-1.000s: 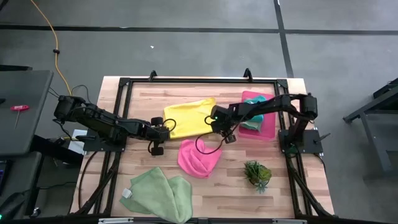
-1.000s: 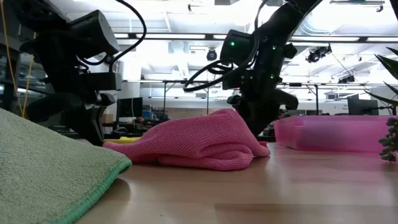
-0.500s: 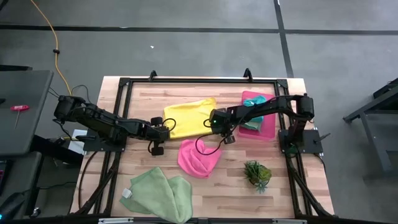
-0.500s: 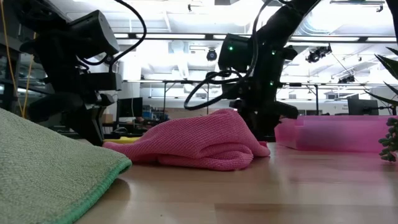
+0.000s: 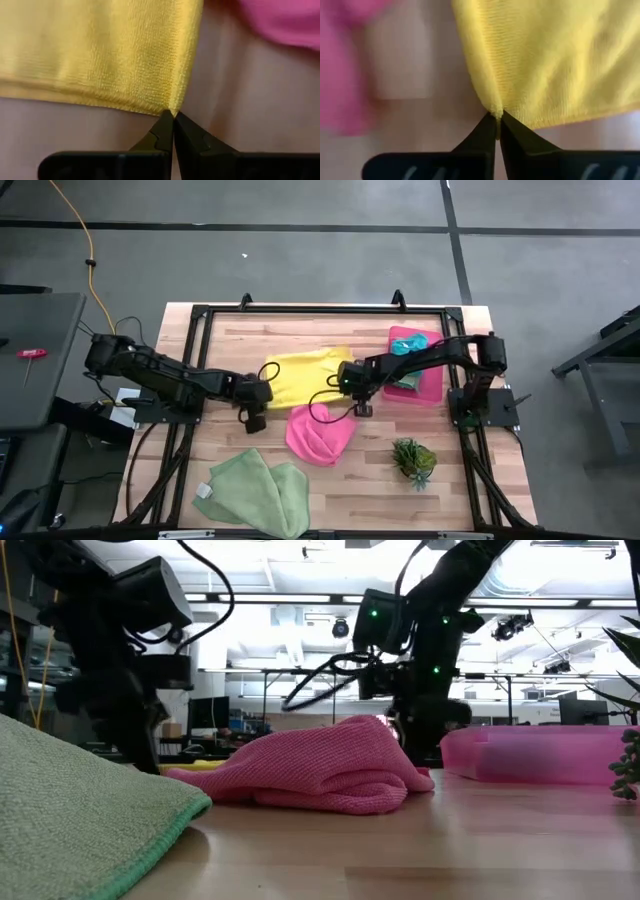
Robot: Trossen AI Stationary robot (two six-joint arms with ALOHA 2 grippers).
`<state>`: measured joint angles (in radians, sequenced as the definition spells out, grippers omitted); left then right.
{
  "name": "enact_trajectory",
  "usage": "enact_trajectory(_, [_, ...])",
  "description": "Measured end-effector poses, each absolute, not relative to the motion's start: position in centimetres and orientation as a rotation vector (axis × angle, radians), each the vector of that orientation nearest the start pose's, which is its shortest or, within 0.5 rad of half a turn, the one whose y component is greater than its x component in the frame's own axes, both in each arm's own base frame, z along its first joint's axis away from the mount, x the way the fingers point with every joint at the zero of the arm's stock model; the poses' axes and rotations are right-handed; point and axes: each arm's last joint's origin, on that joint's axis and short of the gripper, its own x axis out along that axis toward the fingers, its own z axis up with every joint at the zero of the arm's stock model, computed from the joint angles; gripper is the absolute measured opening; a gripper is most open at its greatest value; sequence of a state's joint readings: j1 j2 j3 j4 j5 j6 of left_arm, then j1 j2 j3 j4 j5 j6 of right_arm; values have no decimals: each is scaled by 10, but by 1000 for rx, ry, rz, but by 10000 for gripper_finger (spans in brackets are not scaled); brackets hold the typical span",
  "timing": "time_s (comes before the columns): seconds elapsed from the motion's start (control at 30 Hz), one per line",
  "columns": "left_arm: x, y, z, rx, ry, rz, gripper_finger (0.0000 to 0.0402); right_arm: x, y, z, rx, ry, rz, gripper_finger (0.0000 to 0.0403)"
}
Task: Fold microfiber towels
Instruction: Fold the yellow microfiber cloth
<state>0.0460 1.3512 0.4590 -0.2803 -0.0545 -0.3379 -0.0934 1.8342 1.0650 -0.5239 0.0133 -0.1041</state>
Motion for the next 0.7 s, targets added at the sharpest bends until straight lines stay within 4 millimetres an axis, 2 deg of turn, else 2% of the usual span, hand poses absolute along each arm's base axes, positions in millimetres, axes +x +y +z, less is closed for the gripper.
enact_trajectory(0.13, [198,8,130,-498,1159,144,0,328,-31,148,240,1272,58,4])
enact_trajectory(0.27, [198,9,151,-562,1101,53,0,323,-40,156,467,1263,81,2])
enact_trajectory(0.53, [180,32,163,-540,1080,255,0,321,-70,173,690,1136,-40,1])
enact_trajectory(0.7, [176,49,165,-553,1046,350,0,322,-92,182,731,1068,-103,0])
